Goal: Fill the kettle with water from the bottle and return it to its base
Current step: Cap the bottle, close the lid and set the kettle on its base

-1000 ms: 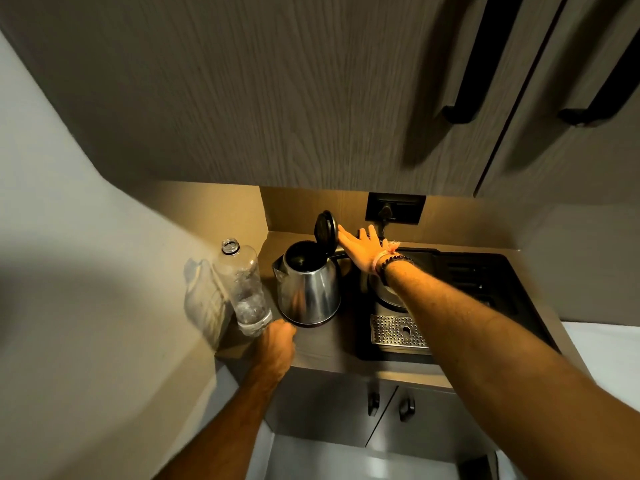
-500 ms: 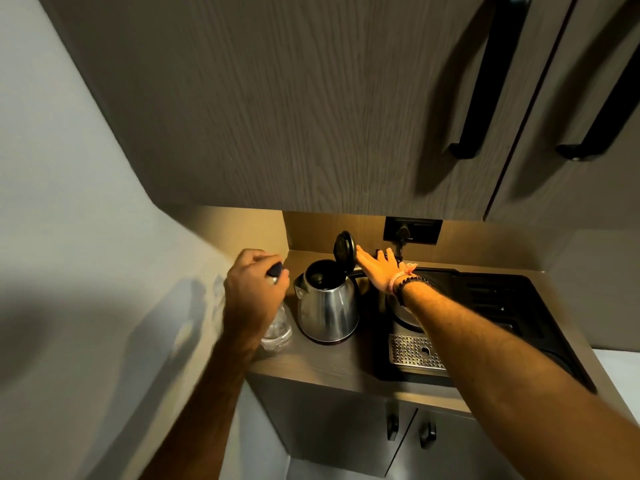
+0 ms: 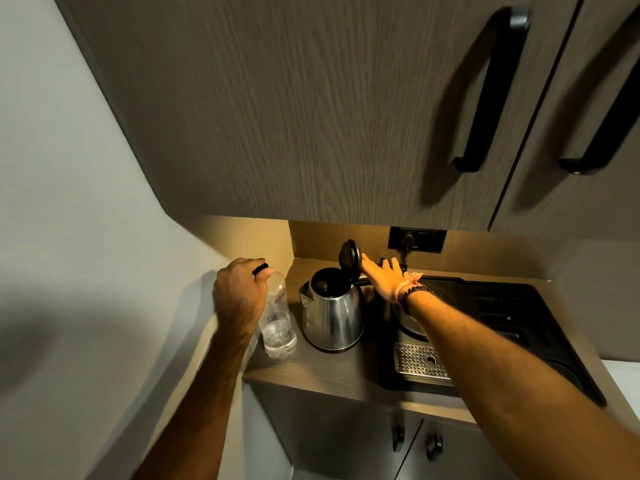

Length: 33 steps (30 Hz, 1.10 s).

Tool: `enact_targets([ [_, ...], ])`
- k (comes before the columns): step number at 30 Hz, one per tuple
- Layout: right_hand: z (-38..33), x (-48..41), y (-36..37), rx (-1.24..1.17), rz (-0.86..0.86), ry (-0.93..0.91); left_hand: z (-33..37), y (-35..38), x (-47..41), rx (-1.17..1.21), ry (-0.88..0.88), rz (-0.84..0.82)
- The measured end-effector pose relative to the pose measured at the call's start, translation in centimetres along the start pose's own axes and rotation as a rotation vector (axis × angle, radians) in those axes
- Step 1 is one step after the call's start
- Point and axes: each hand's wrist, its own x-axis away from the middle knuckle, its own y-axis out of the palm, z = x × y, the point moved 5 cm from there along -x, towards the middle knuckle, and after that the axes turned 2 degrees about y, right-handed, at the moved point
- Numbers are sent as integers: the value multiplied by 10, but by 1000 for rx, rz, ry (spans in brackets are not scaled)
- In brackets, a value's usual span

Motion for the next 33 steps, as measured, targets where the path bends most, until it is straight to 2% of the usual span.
enact_targets([
  [10,-1,1,-1,15,8,-10,-4,3,-2,8,-35,-114],
  [12,-3,-1,-2,54,35,-48,-8,3,-3,18,-58,-142],
  [15,-8,-17,1,-35,12,-137,-8,-1,-1,41,-84,-167],
  [20,-38,-10,-6,28,99,-154,16,-10,14,86,16,33],
  [22,-46,-6,-2,89,105,-167,34,-2,23,110,121,30],
  [24,-48,-9,7,177,103,-166,48,17,29,101,184,-71],
  [27,-49,-10,16,289,123,-182,53,58,39,80,157,-292],
  [30,-38,-11,15,224,133,-206,45,95,49,15,81,-469],
  [33,-19,-12,3,169,180,-210,33,124,50,-150,61,-562],
])
